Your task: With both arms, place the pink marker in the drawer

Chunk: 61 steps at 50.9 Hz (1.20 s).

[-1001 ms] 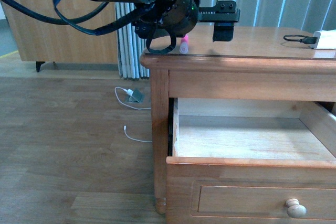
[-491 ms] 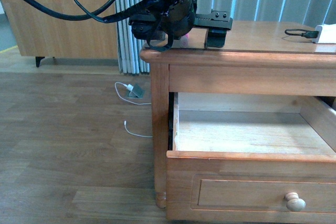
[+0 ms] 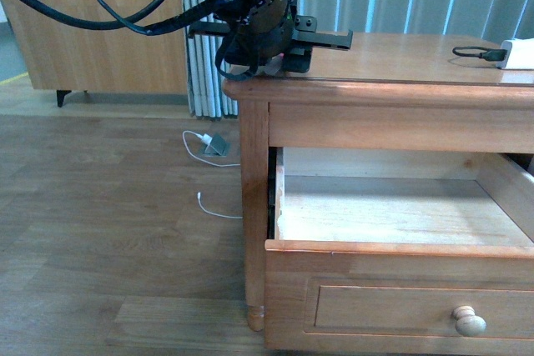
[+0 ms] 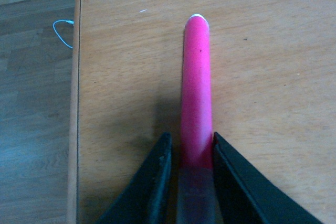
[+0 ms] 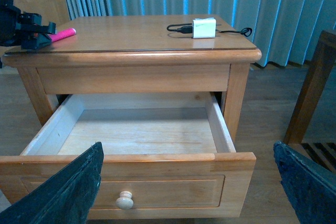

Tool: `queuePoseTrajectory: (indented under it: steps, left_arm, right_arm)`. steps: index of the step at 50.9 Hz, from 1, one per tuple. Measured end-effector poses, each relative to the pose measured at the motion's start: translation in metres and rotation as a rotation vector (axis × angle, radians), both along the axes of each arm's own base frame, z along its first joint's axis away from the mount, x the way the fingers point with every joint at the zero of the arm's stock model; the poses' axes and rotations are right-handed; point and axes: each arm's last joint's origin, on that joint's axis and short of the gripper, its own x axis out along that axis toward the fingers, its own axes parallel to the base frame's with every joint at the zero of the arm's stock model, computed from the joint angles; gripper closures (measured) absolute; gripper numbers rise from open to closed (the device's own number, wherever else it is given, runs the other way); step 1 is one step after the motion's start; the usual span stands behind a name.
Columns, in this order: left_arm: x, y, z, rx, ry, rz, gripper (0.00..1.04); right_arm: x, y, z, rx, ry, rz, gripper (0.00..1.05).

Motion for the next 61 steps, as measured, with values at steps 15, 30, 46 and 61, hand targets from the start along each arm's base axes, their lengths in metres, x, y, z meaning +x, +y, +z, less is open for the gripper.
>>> queuePoseTrajectory:
  steps: [15, 30, 46, 61]
  left_arm:
    - [-0.028, 0.025, 0.005, -0.085, -0.014, -0.140, 0.90]
    - [-0.098, 0.022, 0.028, -0.106, -0.053, -0.547, 0.90]
    - [-0.105, -0.018, -0.022, 0.024, 0.029, -0.645, 0.90]
    - [-0.081, -0.056, -0.068, 0.061, 0.112, -0.647, 0.90]
  right_arm:
    - [0.000, 0.000, 0.000, 0.000, 0.000, 0.000, 0.08]
    - [0.000, 0.000, 0.000, 0.000, 0.000, 0.000, 0.08]
    - [0.000, 0.000, 0.000, 0.000, 0.000, 0.000, 0.08]
    - [0.000, 0.000, 0.000, 0.000, 0.000, 0.000, 0.08]
